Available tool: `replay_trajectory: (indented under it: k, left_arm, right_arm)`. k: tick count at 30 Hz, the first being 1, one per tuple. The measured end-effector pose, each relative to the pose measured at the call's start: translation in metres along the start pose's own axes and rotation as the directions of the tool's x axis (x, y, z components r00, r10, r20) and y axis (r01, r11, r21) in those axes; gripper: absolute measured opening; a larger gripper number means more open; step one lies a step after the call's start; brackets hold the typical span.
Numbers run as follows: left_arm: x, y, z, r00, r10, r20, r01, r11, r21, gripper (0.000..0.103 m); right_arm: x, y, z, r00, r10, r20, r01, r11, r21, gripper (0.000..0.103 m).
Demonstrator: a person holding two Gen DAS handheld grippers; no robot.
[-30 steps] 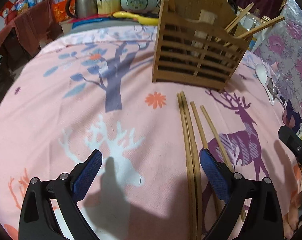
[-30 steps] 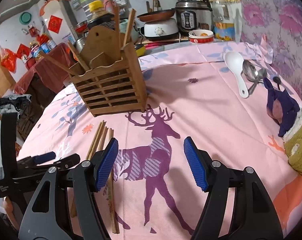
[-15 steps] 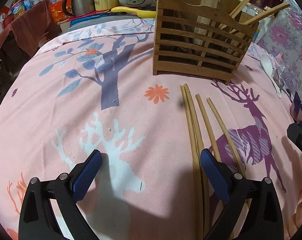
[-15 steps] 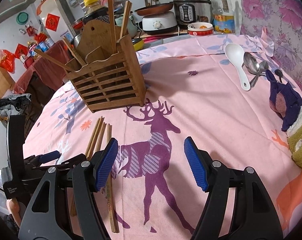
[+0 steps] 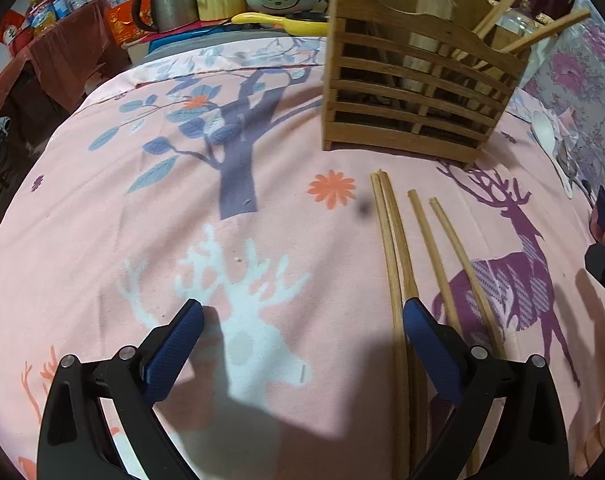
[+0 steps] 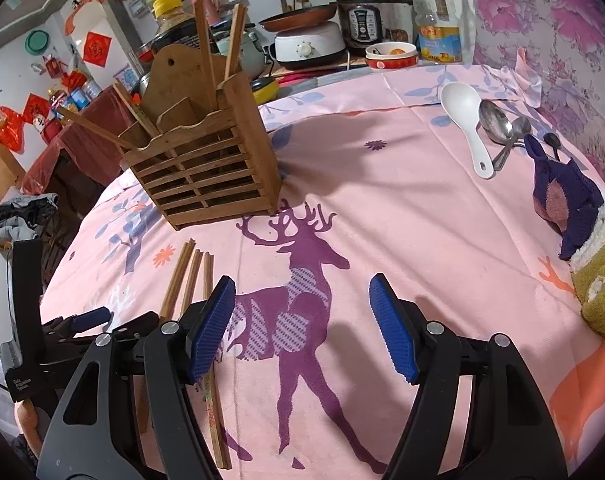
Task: Organize utensils
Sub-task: 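Withdraw both tools and hover them open over the remaining chopsticks, then close the left tool on a bamboo chopstick while the right tool grasps another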
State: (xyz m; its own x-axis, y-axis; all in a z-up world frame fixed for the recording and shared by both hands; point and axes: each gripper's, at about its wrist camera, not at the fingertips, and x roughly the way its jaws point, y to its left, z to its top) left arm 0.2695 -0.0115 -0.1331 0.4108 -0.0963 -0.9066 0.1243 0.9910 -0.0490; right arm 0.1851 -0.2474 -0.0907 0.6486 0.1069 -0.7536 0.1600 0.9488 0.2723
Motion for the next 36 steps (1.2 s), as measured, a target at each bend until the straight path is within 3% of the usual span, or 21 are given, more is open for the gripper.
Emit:
replay_trajectory:
  k: [5, 13, 18, 21, 25, 30, 33, 36]
  left_arm:
    - [0.001, 0.016, -0.001, 0.997, 0.077, -0.003, -0.077, 0.997, -0.031, 0.098]
    - [-0.031, 0.005, -0.007, 0.996, -0.014, 0.092, 0.015, 1.000, -0.013, 0.097]
    - [-0.012, -0.011, -0.010, 1.000, -0.016, 0.013, 0.015, 0.999, 0.046, 0.097]
    - [-0.008, -0.008, -0.008, 0.999, -0.032, 0.001, 0.032, 0.999, 0.036, 0.098]
    - [-0.010, 0.024, -0.003, 1.000, 0.028, 0.005, -0.028, 0.998, -0.063, 0.096]
    - [-0.023, 0.052, -0.003, 0.999, -0.026, 0.043, 0.033, 0.987, -0.160, 0.095]
    - [-0.034, 0.035, -0.006, 0.994, -0.067, 0.085, 0.074, 0.994, -0.083, 0.095]
    - [-0.026, 0.007, -0.009, 0.996, -0.072, 0.054, 0.072, 0.997, 0.009, 0.095]
  right_arm:
    - [0.001, 0.000, 0.000, 1.000, 0.000, -0.003, 0.000, 1.000, 0.001, 0.068]
    - [0.002, 0.000, -0.001, 1.000, 0.005, -0.010, -0.005, 1.000, 0.002, 0.068]
    - [0.002, 0.001, -0.001, 1.000, 0.008, -0.013, -0.008, 1.000, -0.002, 0.068]
    - [0.003, 0.002, -0.002, 1.000, 0.010, -0.019, -0.010, 1.000, -0.001, 0.068]
    - [0.005, 0.000, -0.002, 1.000, 0.007, -0.025, -0.007, 1.000, 0.003, 0.068]
    - [0.005, -0.001, -0.001, 0.999, 0.025, -0.032, -0.024, 1.000, 0.012, 0.068]
    - [0.003, 0.001, -0.002, 0.999, 0.028, -0.026, -0.028, 1.000, 0.007, 0.068]
    - [0.004, 0.001, -0.002, 0.999, 0.024, -0.028, -0.024, 1.000, 0.005, 0.068]
